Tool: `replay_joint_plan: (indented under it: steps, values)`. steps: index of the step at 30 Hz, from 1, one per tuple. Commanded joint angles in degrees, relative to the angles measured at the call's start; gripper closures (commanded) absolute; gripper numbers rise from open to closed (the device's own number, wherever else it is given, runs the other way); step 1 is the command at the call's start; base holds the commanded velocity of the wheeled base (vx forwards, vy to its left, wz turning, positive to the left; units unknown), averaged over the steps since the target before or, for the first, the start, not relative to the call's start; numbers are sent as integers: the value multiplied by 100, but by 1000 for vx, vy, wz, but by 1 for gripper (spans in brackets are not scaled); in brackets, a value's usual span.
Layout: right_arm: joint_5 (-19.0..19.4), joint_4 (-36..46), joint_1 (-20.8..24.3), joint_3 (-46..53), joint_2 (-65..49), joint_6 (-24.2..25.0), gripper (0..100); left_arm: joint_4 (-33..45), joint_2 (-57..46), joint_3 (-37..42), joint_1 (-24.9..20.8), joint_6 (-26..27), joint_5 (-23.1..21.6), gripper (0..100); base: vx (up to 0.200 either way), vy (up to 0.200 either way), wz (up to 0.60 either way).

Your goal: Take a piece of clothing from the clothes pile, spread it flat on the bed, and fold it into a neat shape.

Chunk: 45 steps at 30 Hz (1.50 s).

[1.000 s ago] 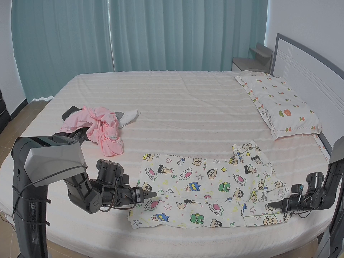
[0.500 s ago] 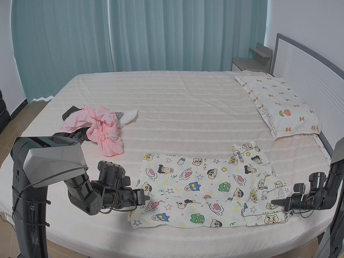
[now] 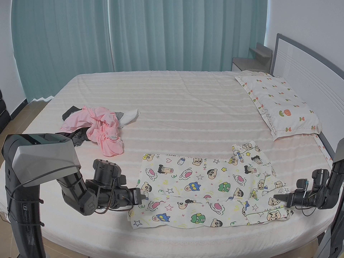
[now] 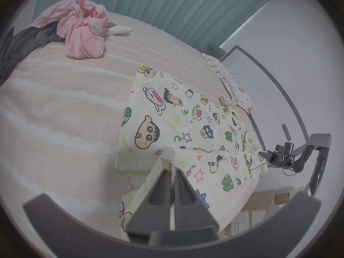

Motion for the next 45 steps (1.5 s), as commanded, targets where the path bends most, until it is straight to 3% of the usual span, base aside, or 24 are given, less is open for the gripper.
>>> replay_joint_plan:
  steps: [1, 7, 11, 31, 43, 44, 45]
  values:
    - [0, -268, -2, -7, -85, 181, 100, 4, -85, 30, 10, -3, 51, 100, 0, 0, 0]
    - [-79, -1094, 51, -42, -41, 884, 100, 154, -182, 92, 10, 6, 157, 100, 0, 0, 0]
    - [-211, -1534, 121, -121, 143, 1271, 100, 804, -261, -57, 10, 23, 166, 100, 0, 0, 0]
    - [-712, -1586, 315, -429, 767, 1271, 100, 901, 609, -1165, -25, -12, 992, 100, 0, 0, 0]
    - [-730, -1516, 376, -490, 917, 1271, 100, 1472, 750, -1710, -148, -30, 1053, 100, 0, 0, 0]
    - [-730, -1507, 385, -490, 926, 1271, 0, 1490, 750, -1736, -157, -56, 1080, 100, 0, 0, 0]
    - [-730, -1507, 385, -499, 934, 1279, 0, 1534, 759, -1780, -166, -91, 1106, 0, 0, 0, 0]
